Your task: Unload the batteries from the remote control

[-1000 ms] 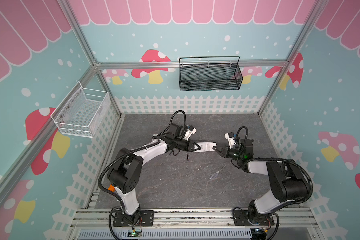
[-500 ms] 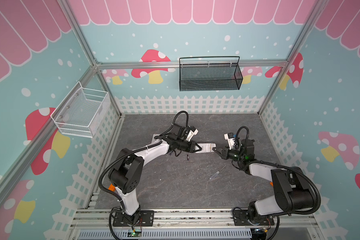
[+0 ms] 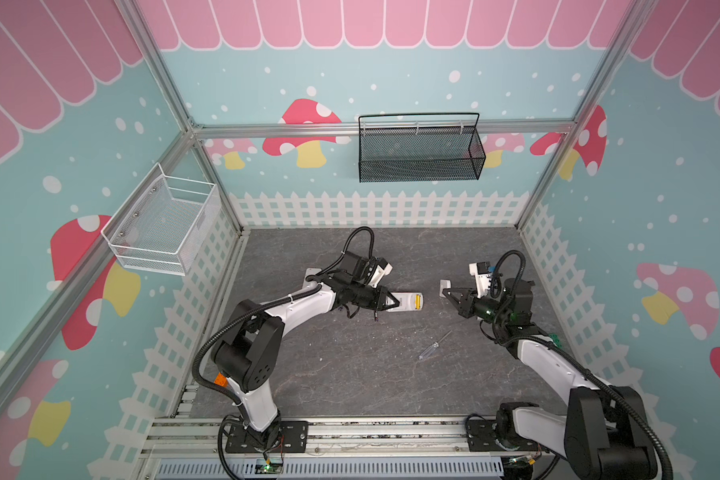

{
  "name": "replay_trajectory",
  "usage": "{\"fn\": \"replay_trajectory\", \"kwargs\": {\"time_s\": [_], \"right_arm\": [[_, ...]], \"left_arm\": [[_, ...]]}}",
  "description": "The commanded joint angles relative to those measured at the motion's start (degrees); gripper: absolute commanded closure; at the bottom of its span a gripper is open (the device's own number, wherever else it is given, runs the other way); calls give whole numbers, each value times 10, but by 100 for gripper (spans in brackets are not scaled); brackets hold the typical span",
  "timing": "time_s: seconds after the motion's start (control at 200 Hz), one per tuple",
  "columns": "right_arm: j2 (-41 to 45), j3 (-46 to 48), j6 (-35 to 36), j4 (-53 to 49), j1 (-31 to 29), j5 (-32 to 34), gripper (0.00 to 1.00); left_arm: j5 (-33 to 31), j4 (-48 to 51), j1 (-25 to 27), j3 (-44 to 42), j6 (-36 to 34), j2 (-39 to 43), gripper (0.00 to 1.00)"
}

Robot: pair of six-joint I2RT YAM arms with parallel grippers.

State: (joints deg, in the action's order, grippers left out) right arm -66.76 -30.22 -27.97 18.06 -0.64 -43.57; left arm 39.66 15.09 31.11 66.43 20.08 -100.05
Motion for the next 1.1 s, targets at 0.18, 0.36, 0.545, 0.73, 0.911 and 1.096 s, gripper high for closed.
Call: {"fn": "replay_trajectory", "kwargs": {"time_s": [0.18,0.36,0.545,0.73,0.911,1.096], "right_arm": [[-20,-71,123,-190,55,158,100],[-95,-125,173,-228,78,247,100],[-195,-209,208,-289,81,330,100],[-254,-234,200,-287,80,349,99],[-301,-242,203,-290,79,361,97],[-325,-265,203,-295,70,356,82]], "left_arm": [[57,60,-49,-120,16,135,100],[54,72,-58,-177,0,179,100],[62,74,-60,-184,-1,159,100],[73,67,-46,-174,-1,120,100],[63,68,-40,-165,2,95,100],[51,72,-42,-166,7,82,88]]}}
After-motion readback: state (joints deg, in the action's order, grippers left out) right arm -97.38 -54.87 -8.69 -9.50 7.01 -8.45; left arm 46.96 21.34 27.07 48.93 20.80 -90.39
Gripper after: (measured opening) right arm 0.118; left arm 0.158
